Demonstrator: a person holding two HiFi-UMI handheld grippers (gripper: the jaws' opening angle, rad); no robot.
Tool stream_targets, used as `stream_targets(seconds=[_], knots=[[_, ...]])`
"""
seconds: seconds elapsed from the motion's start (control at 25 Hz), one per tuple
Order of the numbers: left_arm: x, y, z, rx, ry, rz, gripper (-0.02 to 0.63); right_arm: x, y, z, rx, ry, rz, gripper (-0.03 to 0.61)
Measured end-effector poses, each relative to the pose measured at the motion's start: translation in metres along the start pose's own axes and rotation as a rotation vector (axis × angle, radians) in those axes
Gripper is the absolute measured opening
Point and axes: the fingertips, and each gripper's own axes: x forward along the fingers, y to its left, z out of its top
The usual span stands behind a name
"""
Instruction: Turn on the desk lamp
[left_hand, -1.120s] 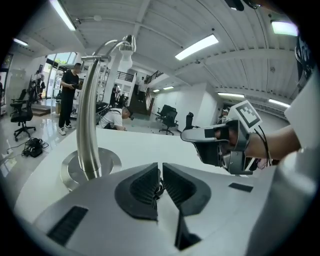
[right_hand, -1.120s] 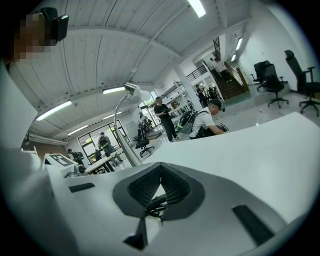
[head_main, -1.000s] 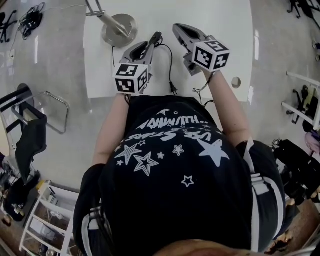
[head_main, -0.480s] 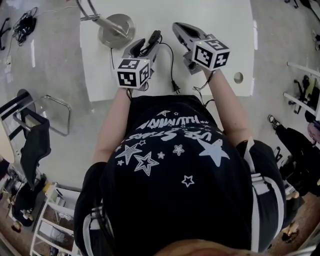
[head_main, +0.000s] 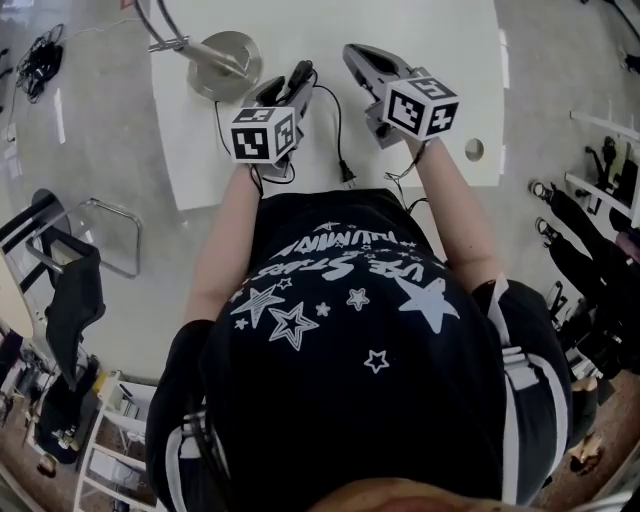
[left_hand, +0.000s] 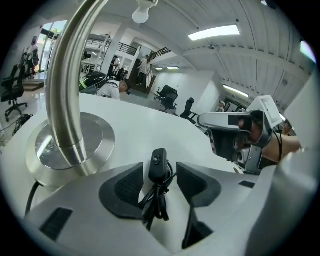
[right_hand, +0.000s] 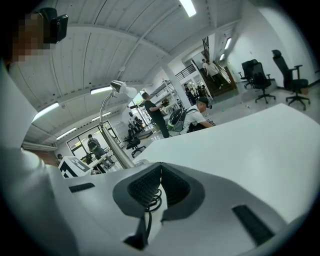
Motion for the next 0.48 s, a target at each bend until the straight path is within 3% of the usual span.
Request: stream_targets(seconds=[0.48], knots=[[0.0096, -0.0002, -0.0057, 0.029, 0.081, 0.025, 0.202, 0.0075, -0.0012, -0.0068, 0.014, 0.02, 0.01, 0.006]])
